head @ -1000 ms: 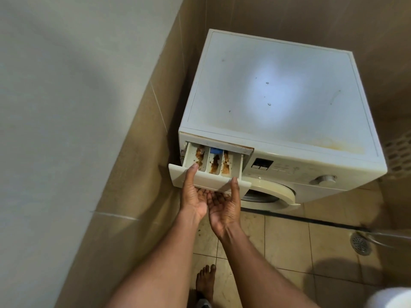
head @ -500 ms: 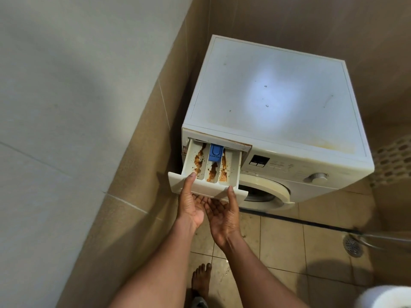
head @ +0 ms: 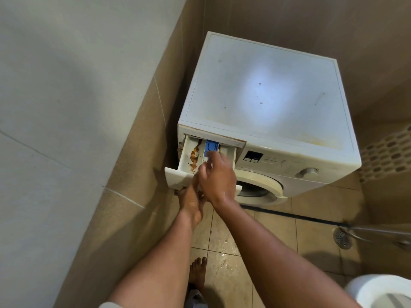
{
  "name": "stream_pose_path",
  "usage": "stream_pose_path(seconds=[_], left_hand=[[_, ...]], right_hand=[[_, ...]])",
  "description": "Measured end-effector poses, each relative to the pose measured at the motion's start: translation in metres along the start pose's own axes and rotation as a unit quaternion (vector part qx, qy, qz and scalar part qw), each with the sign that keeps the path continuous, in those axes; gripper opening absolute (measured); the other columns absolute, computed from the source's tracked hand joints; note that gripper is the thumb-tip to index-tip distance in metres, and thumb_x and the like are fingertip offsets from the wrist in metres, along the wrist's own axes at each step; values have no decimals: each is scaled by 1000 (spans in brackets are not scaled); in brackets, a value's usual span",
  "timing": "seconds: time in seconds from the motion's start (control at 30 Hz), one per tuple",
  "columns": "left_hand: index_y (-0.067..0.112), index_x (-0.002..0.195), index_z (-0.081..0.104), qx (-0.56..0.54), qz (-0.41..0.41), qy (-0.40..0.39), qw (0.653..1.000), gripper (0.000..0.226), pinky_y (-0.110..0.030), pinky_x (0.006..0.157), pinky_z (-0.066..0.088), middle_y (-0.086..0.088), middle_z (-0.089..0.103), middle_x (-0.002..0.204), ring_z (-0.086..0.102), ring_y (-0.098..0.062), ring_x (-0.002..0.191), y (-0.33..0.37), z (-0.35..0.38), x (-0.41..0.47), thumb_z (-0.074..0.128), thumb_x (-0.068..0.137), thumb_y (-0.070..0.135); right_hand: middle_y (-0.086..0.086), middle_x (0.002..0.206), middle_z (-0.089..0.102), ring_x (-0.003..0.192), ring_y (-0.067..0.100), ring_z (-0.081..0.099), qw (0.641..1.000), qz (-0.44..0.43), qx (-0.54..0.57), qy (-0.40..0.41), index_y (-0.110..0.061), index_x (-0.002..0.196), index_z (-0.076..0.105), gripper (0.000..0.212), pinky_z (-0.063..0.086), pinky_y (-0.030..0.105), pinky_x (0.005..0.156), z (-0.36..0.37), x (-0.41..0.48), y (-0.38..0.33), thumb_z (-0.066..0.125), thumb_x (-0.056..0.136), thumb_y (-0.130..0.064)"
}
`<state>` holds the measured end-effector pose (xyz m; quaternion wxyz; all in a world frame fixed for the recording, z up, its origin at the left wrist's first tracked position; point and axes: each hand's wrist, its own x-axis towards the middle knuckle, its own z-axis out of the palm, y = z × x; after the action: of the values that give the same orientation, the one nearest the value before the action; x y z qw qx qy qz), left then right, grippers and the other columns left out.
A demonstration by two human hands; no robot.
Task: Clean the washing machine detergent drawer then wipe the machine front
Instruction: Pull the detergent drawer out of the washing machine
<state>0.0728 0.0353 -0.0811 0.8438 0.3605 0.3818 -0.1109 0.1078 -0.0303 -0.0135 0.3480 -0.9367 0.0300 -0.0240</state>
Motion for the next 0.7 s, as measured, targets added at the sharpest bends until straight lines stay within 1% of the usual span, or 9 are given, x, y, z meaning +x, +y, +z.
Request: stream_pose_path(seconds=[0.07,0.13,0.17,0.23,0.3,0.33,0.47,0.57,0.7], left_hand=[[16,133,59,6,-10,9,1000,91,-52,99,53,-16,68,126,67,-30,115,3,1,2,92,55,49],[16,130,58,13,-13,20,1000,73,-51,96,55,-17,69,120,68,-31,110,4,1,4,87,68,40],[16,128,58,19,-13,24,999,65,-49,94,56,-18,69,118,68,-31,108,4,1,6,84,72,36],[16,128,56,28,-14,25,999,60,-46,90,59,-19,67,118,68,-31,107,5,1,6,81,77,33],[16,129,54,30,-14,22,999,60,-47,90,59,-21,65,119,67,-31,108,5,0,6,80,78,32],[16,130,54,29,-14,21,999,60,-48,92,58,-21,65,120,67,-31,108,5,0,6,80,78,32],[15,132,53,26,-10,17,999,61,-47,90,58,-20,65,118,67,-32,107,3,-1,9,78,79,33],[14,130,55,23,-15,17,999,56,-48,90,56,-19,66,114,68,-31,102,2,-1,10,76,81,32],[11,127,58,30,-21,19,999,55,-47,89,56,-22,65,118,68,-30,98,4,0,11,77,79,31]], right_hand=[[2,120,53,108,17,47,994,-5,-99,-53,-23,139,44,48,46,32,89,4,24,2,57,92,-19],[8,128,47,114,24,44,974,4,-191,-121,-23,148,30,69,43,36,95,10,39,10,63,88,-18],[10,133,44,119,26,42,963,8,-219,-156,-22,151,24,77,42,38,98,13,44,15,66,87,-18],[13,146,35,129,31,38,948,20,-243,-207,-23,156,13,85,41,42,103,17,49,23,66,88,-22],[13,153,28,135,32,34,943,30,-245,-225,-24,157,12,85,41,44,105,19,53,29,63,90,-26],[13,154,27,135,32,34,940,29,-250,-230,-24,157,13,83,42,44,104,20,55,30,62,91,-27],[13,150,34,134,32,36,934,28,-261,-242,-22,156,17,79,45,45,99,22,60,32,61,91,-33],[13,145,42,130,31,42,938,28,-255,-235,-20,153,24,77,47,42,96,24,66,30,65,89,-33],[12,137,47,123,29,46,934,23,-264,-241,-18,149,30,77,49,41,92,26,69,30,70,86,-35]])
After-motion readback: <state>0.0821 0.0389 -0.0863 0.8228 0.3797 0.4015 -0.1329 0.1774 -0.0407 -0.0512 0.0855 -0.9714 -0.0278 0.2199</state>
